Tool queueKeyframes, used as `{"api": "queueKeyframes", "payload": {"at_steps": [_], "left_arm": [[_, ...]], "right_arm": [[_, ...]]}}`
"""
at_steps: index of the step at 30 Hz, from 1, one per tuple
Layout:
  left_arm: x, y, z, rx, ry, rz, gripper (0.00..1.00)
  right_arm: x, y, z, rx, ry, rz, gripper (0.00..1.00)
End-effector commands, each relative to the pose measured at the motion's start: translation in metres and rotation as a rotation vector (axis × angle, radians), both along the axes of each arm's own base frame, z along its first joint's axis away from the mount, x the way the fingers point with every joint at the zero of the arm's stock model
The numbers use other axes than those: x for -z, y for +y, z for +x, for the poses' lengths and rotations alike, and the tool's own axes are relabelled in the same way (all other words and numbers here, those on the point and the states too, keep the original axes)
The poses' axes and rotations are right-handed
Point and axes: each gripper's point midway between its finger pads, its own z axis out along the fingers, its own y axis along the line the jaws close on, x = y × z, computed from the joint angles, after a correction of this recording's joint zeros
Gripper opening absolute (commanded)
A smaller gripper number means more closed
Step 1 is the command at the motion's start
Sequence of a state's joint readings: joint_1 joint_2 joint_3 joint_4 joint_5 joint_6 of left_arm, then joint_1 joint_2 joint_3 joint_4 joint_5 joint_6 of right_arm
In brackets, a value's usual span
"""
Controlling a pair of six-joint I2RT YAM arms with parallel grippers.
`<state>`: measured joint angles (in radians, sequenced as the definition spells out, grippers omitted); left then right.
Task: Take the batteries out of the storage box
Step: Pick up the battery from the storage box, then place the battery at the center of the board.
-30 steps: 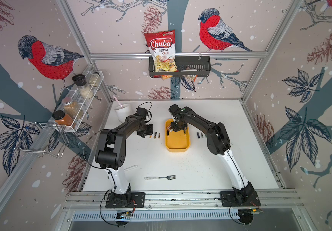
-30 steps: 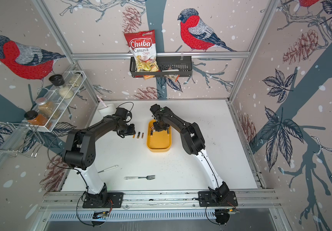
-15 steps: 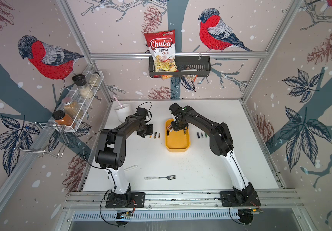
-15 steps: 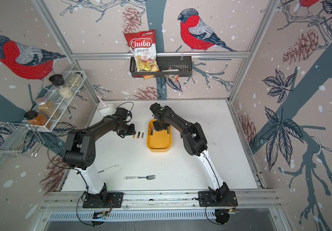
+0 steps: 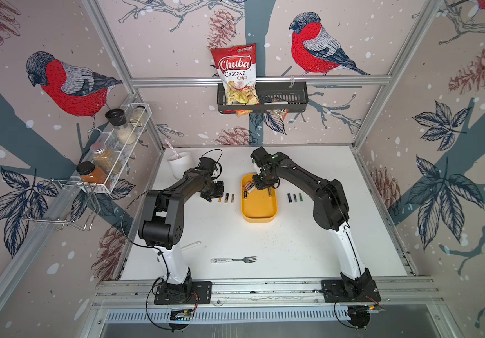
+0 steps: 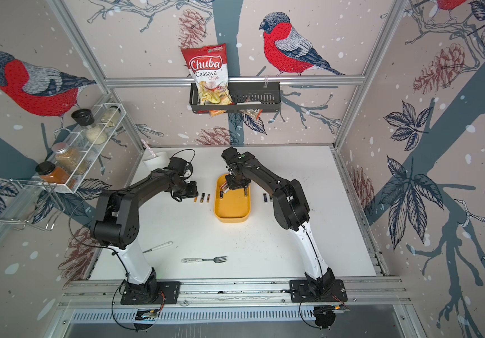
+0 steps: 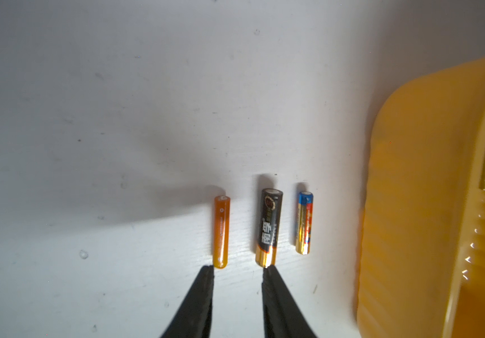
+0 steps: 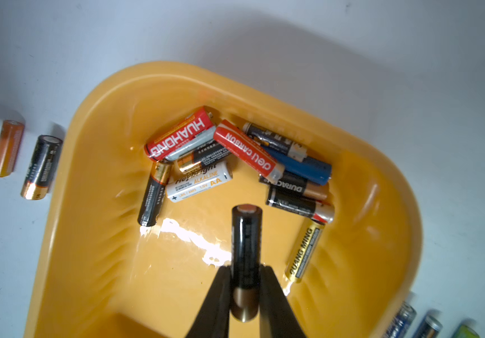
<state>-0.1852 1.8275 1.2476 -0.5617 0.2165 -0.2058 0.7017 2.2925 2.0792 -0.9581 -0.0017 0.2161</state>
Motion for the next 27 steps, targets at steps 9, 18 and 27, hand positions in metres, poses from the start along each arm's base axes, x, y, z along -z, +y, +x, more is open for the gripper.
{"api": "queueKeyframes", "payload": {"at_steps": [9,18,27], "left_arm": [[0.0,-0.004,0.0,0.009,0.002,-0.011,0.33],[0.001,-0.006,0.0,0.012,0.004,-0.015,0.33],[0.002,-0.008,-0.001,0.015,0.009,-0.014,0.33]], "right_arm": [[-0.033,-0.053,0.01,0.104,-0.04,0.001,0.22],[-0.014,-0.132,0.008,0.218,-0.024,-0.063,0.22],[0.014,-0.187,-0.003,0.302,0.022,-0.111,0.22]]}}
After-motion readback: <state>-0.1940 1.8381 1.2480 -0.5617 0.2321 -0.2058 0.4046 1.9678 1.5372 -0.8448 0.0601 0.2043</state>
